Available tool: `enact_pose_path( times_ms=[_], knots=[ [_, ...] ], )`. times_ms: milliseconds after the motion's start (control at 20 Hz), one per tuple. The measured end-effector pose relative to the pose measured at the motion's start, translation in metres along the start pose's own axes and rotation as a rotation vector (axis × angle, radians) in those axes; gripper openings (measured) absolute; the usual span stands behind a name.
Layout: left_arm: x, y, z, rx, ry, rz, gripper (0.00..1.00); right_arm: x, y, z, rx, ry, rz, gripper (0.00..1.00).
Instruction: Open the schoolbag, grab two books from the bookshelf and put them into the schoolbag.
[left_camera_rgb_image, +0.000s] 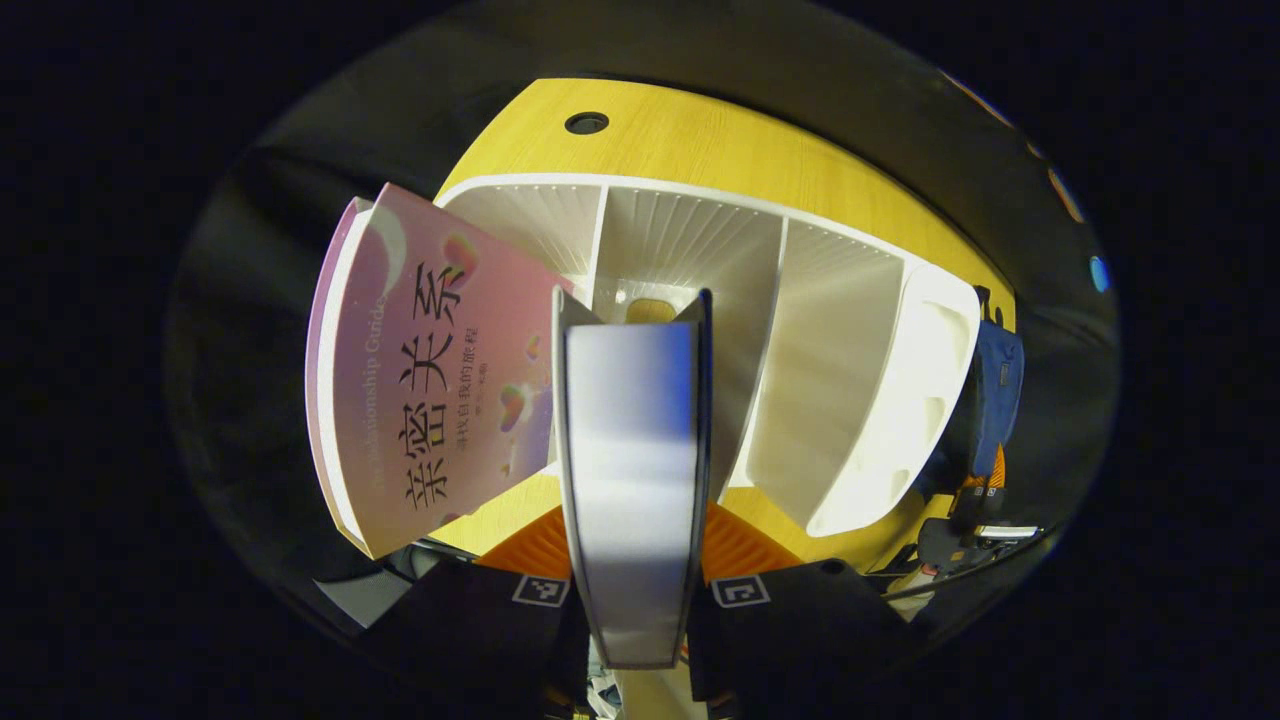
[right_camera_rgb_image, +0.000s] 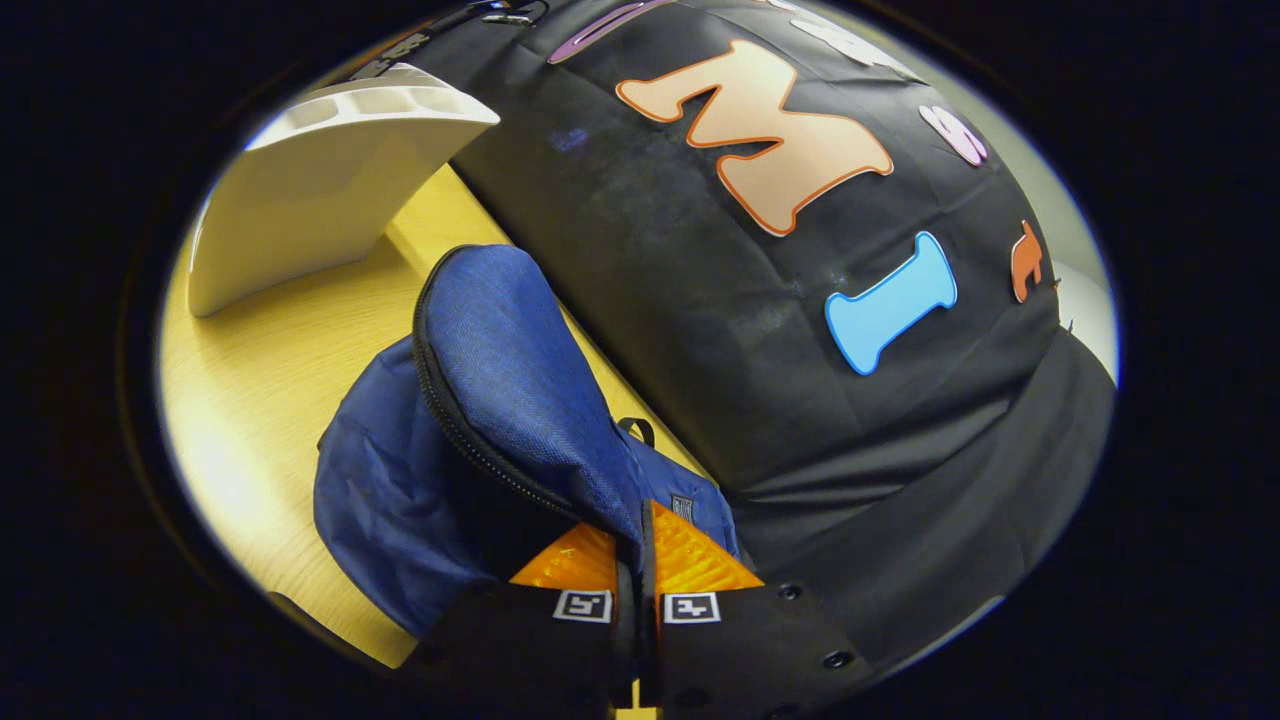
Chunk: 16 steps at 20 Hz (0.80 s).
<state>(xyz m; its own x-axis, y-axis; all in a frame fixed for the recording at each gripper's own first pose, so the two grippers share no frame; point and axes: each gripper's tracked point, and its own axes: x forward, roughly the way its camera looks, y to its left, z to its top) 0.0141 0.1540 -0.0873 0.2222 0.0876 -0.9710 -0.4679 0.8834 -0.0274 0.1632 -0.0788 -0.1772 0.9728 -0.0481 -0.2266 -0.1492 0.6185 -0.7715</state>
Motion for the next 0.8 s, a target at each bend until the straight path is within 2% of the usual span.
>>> enact_pose_path(
  times_ms=[300, 450, 800],
  knots=[
    [-0.025, 0.004, -0.021, 0.0, -0.004, 0.016, 0.36, -0.001, 0.0, -0.001, 0.009, -0.006, 0.001, 0.03],
    [-0.045, 0.004, -0.036, -0.036, -0.011, 0.024, 0.37, -0.003, -0.003, -0.002, 0.018, -0.011, 0.002, 0.05],
    [-0.098, -0.021, -0.072, -0.11, -0.062, -0.095, 0.37, -0.002, -0.008, -0.003, 0.036, -0.02, 0.009, 0.05]
  ],
)
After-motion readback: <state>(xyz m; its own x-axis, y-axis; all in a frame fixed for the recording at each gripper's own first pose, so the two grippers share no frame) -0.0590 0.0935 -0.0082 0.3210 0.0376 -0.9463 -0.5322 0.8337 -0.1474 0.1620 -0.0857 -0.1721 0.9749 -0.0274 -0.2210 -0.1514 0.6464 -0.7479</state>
